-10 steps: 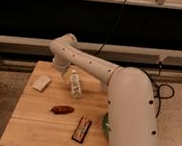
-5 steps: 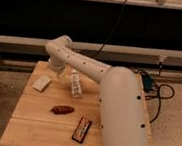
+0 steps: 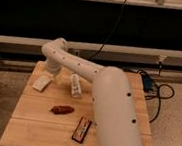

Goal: Wipe the white sponge on the table

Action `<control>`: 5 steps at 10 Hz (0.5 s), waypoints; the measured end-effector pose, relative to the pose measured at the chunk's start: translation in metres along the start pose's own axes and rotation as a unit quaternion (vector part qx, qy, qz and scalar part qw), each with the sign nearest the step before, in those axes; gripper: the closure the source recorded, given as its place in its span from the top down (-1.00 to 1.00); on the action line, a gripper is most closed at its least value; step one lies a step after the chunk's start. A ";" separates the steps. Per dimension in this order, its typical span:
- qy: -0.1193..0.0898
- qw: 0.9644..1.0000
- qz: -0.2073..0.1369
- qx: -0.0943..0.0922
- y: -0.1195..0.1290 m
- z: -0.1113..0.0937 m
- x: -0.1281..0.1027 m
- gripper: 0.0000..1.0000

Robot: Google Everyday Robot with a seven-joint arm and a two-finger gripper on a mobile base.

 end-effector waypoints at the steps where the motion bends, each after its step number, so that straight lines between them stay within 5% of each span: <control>1: -0.001 1.000 -0.004 0.000 -0.001 0.002 -0.001 0.60; 5: -0.002 1.000 -0.023 -0.002 -0.007 0.012 -0.005 0.60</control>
